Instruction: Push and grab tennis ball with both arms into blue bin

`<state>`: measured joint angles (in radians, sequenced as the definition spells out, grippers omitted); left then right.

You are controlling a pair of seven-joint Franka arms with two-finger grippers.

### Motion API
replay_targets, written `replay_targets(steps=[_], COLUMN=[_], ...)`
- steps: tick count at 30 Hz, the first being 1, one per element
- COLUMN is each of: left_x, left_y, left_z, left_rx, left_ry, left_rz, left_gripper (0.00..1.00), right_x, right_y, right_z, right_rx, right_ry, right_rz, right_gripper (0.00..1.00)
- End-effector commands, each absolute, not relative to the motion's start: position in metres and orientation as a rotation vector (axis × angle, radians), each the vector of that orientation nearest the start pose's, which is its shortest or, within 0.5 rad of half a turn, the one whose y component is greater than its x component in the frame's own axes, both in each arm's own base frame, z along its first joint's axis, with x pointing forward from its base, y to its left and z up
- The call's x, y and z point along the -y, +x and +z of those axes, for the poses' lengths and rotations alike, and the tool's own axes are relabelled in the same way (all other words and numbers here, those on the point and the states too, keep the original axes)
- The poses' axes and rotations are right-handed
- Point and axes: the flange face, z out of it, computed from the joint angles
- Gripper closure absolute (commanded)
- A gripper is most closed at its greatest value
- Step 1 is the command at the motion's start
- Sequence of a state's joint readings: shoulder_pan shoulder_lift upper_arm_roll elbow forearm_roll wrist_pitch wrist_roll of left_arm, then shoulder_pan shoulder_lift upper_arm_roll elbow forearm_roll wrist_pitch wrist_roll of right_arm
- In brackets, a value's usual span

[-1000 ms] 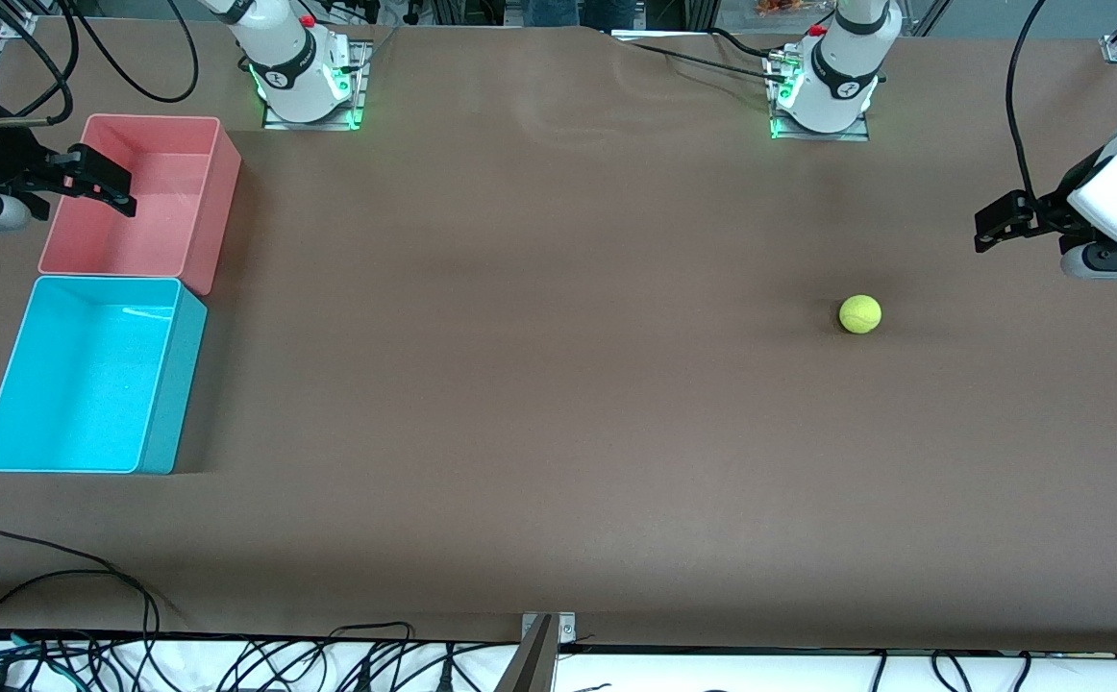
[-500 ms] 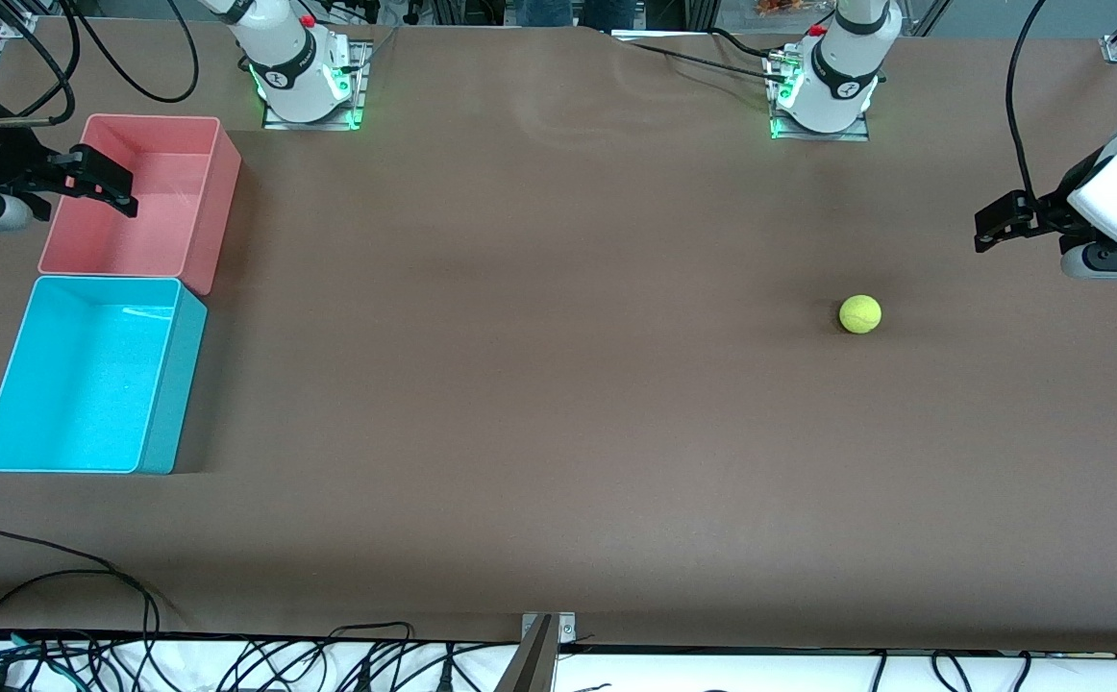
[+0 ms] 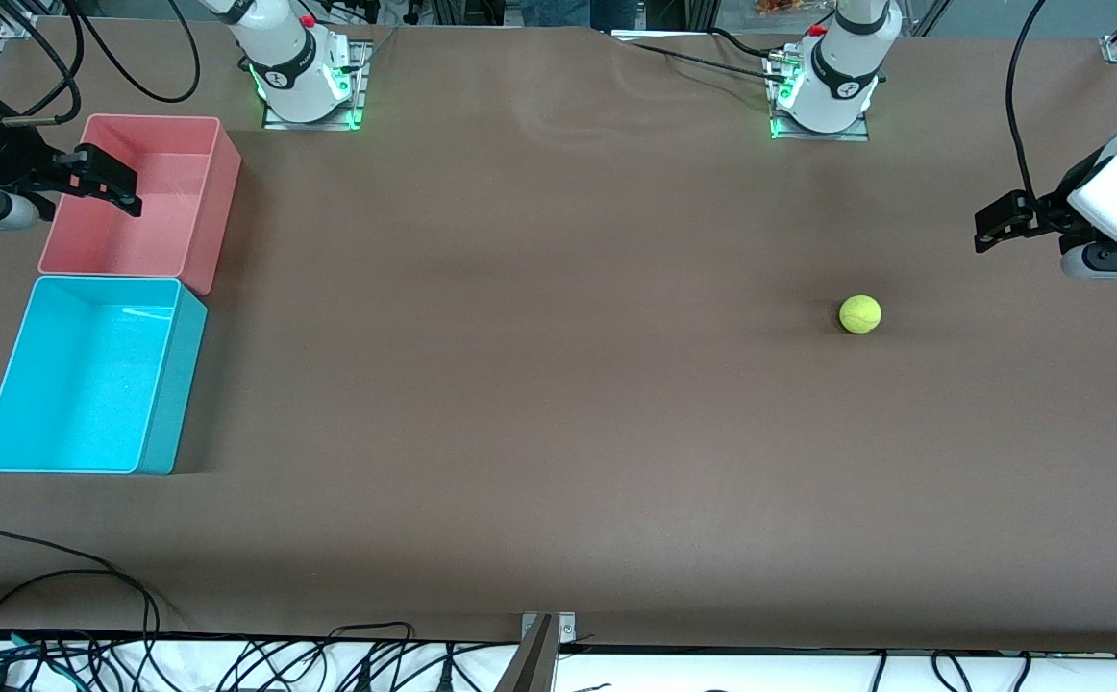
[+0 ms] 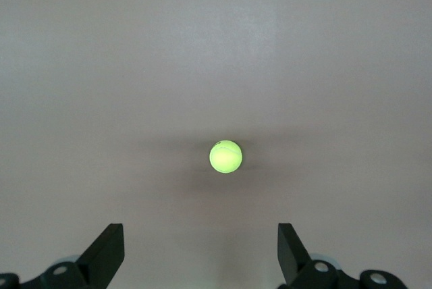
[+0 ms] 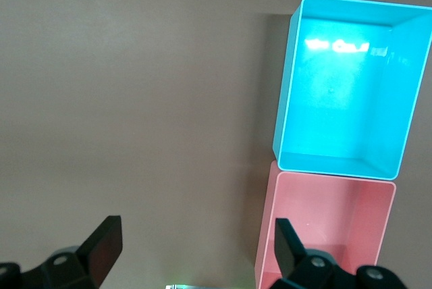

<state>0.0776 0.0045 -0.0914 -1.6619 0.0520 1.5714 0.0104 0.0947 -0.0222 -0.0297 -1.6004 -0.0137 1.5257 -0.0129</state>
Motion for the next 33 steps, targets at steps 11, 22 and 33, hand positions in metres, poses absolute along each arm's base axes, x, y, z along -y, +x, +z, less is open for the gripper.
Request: replay_targets(steps=[11,22,33], left_x=[0.0015,0.0015,0.0019], left_y=[0.5490,0.5490,0.5489], left_z=[0.5853,0.5853,0.5852], left_rx=[-0.043,-0.043,-0.034], left_ry=[-3.103,-3.103,-3.139], left_rz=[0.124,0.124,0.125], left_gripper=[0.00,0.00,0.00], right_x=[-0.0355,-0.0355,-0.0405], right_y=[0.5386,0.5390,0.5383], right_z=[0.6264,0.6266,0.6264], right_rx=[0.123,0.123,0.137], right_ry=[-3.153,-3.153,-3.153], right_rz=[0.079,0.074,0.079], right_gripper=[0.00,0.00,0.00])
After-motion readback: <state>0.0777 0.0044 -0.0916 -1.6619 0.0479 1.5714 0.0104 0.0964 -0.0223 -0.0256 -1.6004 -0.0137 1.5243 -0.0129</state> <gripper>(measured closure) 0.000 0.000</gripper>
